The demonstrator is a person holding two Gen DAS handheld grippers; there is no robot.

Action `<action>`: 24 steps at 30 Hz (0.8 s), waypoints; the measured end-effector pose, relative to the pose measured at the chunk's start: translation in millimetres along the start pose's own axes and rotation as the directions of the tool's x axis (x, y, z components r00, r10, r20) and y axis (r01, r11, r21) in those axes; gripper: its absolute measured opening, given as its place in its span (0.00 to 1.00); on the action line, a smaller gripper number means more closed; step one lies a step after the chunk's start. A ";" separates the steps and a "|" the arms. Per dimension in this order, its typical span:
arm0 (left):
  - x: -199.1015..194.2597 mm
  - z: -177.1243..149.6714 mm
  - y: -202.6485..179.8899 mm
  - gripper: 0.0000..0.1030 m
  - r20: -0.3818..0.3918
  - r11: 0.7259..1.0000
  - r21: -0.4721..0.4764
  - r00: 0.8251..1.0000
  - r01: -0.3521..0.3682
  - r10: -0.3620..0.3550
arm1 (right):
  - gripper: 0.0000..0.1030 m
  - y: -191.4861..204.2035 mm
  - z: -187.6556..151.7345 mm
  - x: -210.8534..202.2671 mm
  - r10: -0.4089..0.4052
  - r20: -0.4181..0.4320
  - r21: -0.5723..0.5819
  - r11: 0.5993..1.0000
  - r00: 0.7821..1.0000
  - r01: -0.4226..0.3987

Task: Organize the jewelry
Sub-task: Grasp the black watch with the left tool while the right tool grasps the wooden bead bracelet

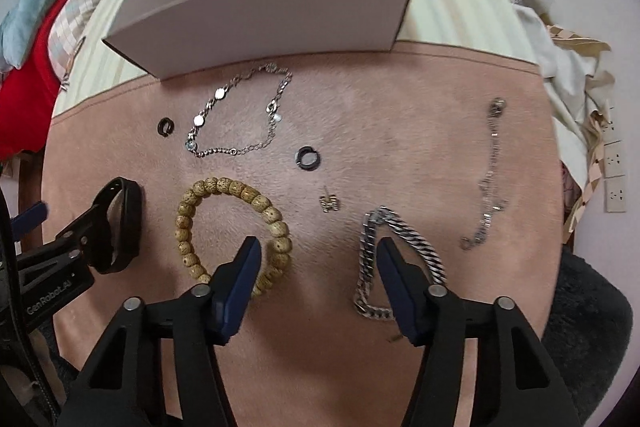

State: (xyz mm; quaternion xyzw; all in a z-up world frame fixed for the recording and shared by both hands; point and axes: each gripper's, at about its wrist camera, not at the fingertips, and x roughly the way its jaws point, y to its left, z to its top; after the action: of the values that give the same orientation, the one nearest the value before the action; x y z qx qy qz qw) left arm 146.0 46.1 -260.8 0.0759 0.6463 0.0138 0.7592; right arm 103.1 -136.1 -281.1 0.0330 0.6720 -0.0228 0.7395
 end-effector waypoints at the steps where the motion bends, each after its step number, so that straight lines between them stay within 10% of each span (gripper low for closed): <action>1: 1.8 0.3 -1.4 0.69 -0.001 1.000 0.006 1.000 0.008 -0.008 | 0.57 1.8 0.4 0.1 -0.003 0.006 -0.005 1.000 1.000 0.003; 11: 2.1 -2.8 -5.2 0.11 0.020 0.998 0.023 0.998 0.061 -0.062 | 0.35 37.1 -2.3 7.9 -0.054 0.024 -0.114 0.992 0.998 0.056; 16: -3.0 -9.7 -11.0 0.09 0.035 0.998 0.017 0.998 0.052 -0.053 | 0.10 50.0 -3.9 9.9 -0.061 0.048 -0.141 0.988 0.997 0.067; 24: -2.0 -13.1 -3.6 0.09 0.051 0.998 -0.005 0.997 0.056 -0.056 | 0.09 52.1 -5.1 9.3 -0.065 0.060 -0.140 0.987 0.996 0.073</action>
State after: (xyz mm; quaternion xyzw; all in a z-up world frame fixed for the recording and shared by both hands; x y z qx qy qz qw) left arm 132.5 43.6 -261.3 0.0556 0.6285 -0.0073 0.7758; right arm 102.9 -83.7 -289.9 -0.0438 0.6520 -0.0016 0.7570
